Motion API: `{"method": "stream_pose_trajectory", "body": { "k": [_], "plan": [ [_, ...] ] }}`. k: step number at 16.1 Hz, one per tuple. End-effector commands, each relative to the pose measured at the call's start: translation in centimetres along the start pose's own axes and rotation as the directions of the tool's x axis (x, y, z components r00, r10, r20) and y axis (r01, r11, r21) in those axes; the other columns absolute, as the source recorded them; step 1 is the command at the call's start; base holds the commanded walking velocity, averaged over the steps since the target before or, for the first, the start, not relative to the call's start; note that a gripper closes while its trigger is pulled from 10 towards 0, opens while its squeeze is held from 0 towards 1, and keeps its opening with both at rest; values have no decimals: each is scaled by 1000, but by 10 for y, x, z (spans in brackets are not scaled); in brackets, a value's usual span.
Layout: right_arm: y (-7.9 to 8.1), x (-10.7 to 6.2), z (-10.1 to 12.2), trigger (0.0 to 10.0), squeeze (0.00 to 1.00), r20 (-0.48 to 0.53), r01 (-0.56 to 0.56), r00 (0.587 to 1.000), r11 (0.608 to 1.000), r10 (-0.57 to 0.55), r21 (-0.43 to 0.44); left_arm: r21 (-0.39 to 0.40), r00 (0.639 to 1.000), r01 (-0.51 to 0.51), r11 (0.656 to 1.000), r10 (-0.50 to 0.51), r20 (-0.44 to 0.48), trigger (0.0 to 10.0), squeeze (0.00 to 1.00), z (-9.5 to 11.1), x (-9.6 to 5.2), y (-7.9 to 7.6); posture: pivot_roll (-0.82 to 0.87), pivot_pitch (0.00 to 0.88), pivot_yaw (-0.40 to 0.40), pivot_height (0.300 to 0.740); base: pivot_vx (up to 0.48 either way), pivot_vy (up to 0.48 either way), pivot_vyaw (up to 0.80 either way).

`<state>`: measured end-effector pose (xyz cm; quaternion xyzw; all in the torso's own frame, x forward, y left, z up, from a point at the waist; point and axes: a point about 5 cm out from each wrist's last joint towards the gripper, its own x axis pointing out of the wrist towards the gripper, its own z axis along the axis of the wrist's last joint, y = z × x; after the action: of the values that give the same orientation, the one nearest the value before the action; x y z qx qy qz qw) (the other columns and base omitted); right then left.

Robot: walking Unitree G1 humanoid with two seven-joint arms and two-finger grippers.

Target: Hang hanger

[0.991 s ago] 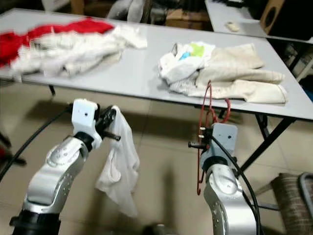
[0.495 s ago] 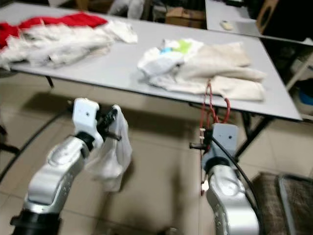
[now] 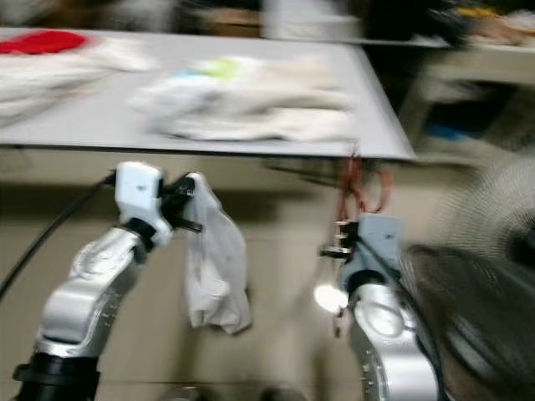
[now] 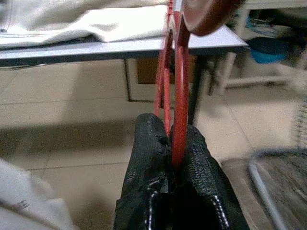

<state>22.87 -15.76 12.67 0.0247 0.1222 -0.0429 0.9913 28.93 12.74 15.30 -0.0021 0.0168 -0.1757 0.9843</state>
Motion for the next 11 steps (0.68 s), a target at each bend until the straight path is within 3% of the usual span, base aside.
{"method": "stream_pose_trajectory", "body": {
  "k": [1,6,11],
  "plan": [
    [-1,0,6,10000,0,17,-12,1000,1000,12,-16,-2,1000,14,1000,-14,28,10000,0,7,4,0,-21,54,5,740,289,0,-800],
    [4,0,17,10000,0,55,-173,983,982,178,-79,3,998,-46,999,46,39,10000,0,13,11,13,-23,49,11,740,315,0,0],
    [3,-2,19,10000,0,51,-215,974,970,222,-110,3,997,-63,998,63,42,10000,0,15,13,19,-23,45,9,740,319,0,85]
  ]
}}
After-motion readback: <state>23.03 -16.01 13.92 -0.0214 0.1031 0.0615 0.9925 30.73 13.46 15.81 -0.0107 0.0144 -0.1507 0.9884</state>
